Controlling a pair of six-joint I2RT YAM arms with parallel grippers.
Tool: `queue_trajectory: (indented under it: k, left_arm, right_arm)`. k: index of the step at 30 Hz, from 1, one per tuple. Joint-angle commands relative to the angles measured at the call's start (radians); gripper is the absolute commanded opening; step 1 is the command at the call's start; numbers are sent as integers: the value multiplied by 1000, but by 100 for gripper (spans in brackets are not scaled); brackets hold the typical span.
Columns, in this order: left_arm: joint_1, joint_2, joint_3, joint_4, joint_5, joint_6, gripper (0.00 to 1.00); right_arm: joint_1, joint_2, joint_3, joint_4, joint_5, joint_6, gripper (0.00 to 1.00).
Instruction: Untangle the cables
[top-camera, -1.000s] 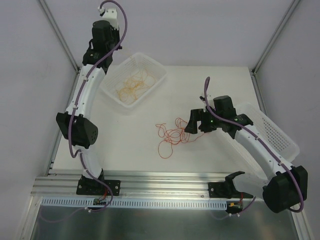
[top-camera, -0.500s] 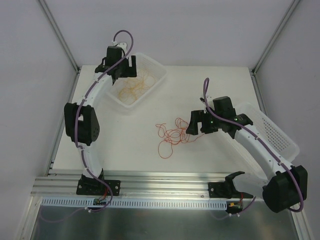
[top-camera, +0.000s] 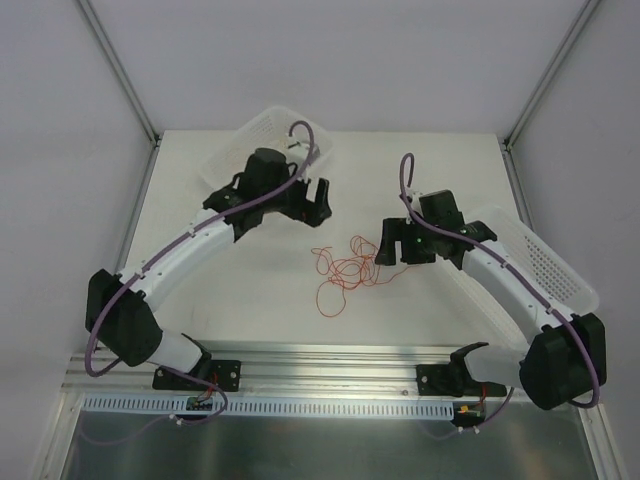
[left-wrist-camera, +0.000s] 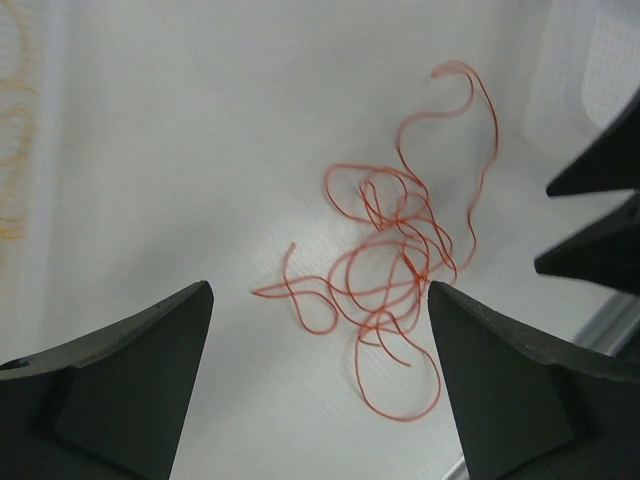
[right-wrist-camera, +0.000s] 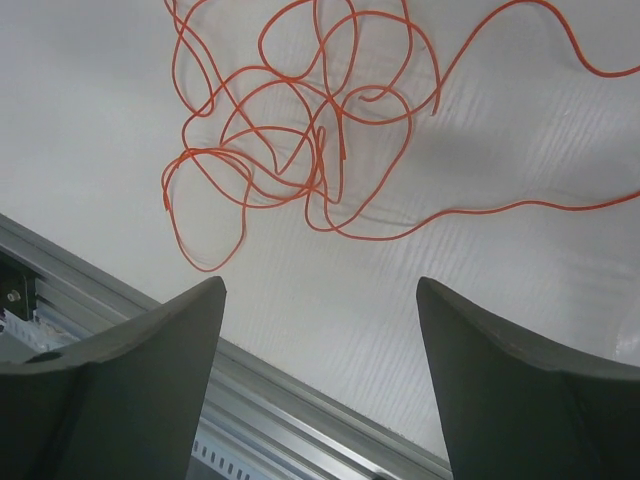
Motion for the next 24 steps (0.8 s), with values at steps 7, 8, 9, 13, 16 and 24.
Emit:
queue_trajectory:
  k: [7, 8, 9, 13, 16, 24]
  left_arm:
    - [-197, 155, -112, 14, -15, -45, 88]
    - [-198, 174, -109, 22, -15, -61, 88]
    - [-201, 192, -108, 28, -12, -76, 87]
    - [-212, 297, -101, 49, 1, -130, 84]
    - [-212, 343, -111, 51, -21, -155, 80]
    - [-211, 391, -163, 54, -91, -178, 66]
  right_arm:
    - [31, 101, -104, 154, -23, -21, 63]
    - [31, 114, -111, 172, -29, -27, 61]
    - [33, 123, -120, 201, -44, -33, 59]
    - [41, 178, -132, 269, -72, -45, 55]
    - [54, 212, -128, 298, -78, -71, 54]
    - [84, 293, -106, 339, -102, -108, 45]
